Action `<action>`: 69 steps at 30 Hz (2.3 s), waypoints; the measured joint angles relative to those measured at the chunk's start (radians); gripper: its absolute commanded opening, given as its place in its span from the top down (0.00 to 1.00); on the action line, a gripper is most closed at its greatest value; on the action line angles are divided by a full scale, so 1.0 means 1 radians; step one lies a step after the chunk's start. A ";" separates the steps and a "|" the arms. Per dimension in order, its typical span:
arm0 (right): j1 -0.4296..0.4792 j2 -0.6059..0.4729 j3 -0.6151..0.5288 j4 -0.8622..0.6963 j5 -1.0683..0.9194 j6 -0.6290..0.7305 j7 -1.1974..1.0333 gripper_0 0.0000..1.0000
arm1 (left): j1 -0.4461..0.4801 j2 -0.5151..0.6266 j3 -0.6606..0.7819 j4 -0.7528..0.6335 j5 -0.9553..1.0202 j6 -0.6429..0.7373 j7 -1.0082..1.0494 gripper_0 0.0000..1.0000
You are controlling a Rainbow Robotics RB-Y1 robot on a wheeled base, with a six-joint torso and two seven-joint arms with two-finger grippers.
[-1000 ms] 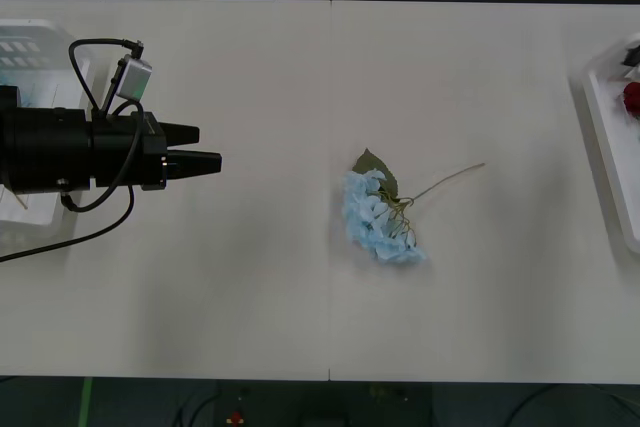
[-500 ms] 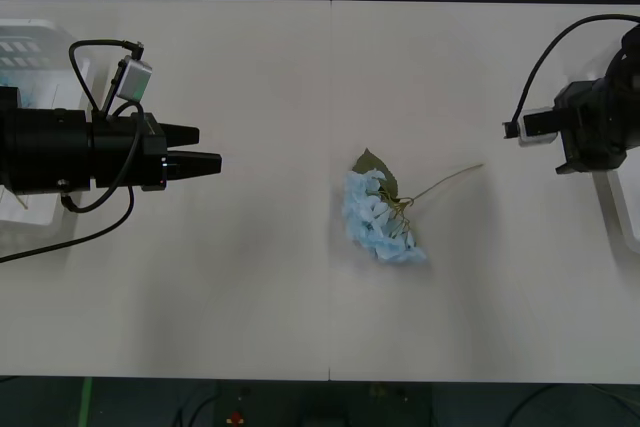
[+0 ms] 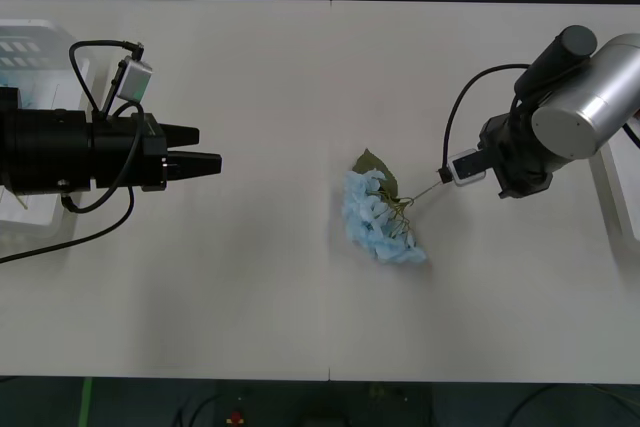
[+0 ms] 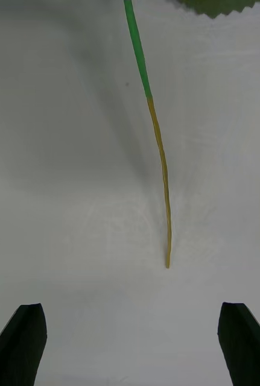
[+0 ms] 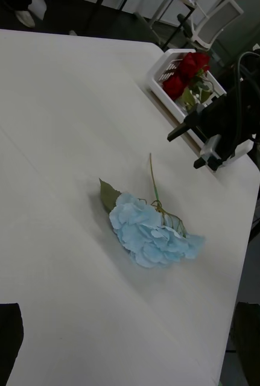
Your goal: Put the red flowers into the right box and the blue flowers into the left box
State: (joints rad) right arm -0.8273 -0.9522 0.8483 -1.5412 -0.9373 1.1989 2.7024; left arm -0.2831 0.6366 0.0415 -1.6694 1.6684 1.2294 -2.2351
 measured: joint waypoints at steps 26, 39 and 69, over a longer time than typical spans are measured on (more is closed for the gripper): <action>-0.042 0.276 0.004 0.248 0.042 -0.018 0.000 0.18 | 0.001 0.000 0.000 0.001 0.000 -0.019 0.000 0.00; -0.061 0.296 0.052 0.282 0.024 -0.018 0.000 0.18 | 0.001 0.000 0.000 0.004 0.001 -0.022 0.000 0.00; -0.075 0.308 0.047 0.332 -0.152 -0.011 0.000 1.00 | 0.001 0.000 0.000 0.009 0.002 -0.034 0.000 0.00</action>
State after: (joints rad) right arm -0.9025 -0.6442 0.8950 -1.2090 -1.0897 1.1880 2.7024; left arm -0.2822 0.6365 0.0413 -1.6605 1.6706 1.1952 -2.2351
